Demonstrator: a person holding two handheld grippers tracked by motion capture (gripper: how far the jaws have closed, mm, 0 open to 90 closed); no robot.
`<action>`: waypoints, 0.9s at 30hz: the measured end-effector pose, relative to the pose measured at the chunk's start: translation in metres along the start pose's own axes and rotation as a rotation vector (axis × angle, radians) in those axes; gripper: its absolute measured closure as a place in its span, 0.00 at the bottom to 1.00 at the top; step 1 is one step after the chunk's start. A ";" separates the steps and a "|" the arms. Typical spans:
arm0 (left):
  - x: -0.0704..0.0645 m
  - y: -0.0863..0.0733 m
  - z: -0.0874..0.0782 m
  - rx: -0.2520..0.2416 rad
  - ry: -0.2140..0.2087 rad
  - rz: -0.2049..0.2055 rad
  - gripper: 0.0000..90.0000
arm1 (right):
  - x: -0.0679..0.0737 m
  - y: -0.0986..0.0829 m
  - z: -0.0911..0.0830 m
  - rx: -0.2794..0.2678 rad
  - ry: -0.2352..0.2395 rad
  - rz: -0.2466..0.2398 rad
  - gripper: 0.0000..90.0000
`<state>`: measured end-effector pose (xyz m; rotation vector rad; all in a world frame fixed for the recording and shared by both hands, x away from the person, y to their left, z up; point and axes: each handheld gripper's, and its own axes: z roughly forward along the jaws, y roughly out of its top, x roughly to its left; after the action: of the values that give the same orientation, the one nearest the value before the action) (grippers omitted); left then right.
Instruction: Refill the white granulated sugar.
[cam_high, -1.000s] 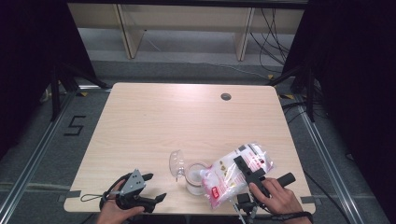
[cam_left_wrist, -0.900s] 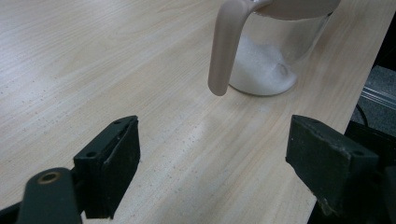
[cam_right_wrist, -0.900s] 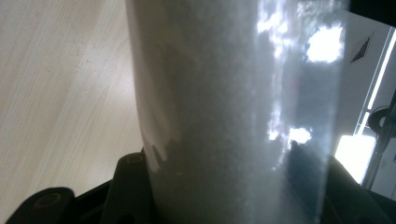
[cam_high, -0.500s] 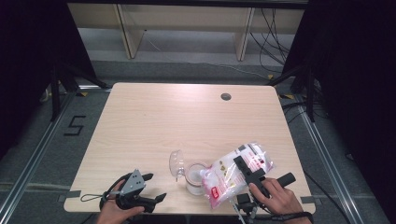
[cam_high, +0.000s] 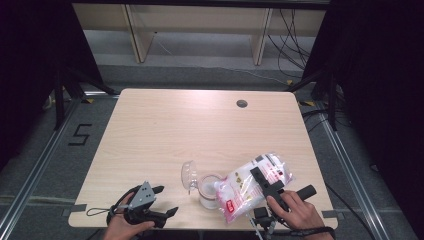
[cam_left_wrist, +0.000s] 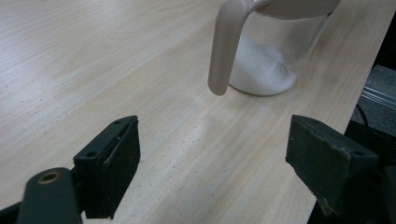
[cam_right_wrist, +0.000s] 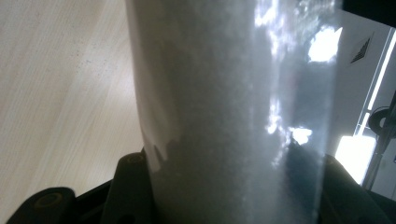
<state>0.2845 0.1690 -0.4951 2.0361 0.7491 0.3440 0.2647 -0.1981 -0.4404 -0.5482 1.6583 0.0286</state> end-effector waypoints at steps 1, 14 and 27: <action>0.000 0.000 0.000 0.001 -0.005 -0.001 0.19 | -0.001 0.000 0.001 -0.008 -0.005 -0.014 0.62; 0.000 0.000 0.000 0.000 -0.003 -0.001 0.19 | -0.001 0.000 0.001 -0.010 -0.001 -0.013 0.62; -0.001 0.000 0.001 -0.009 -0.005 -0.011 0.19 | 0.000 -0.001 0.001 -0.010 0.000 0.002 0.62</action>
<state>0.2843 0.1682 -0.4954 2.0227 0.7542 0.3349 0.2659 -0.1986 -0.4402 -0.5541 1.6595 0.0379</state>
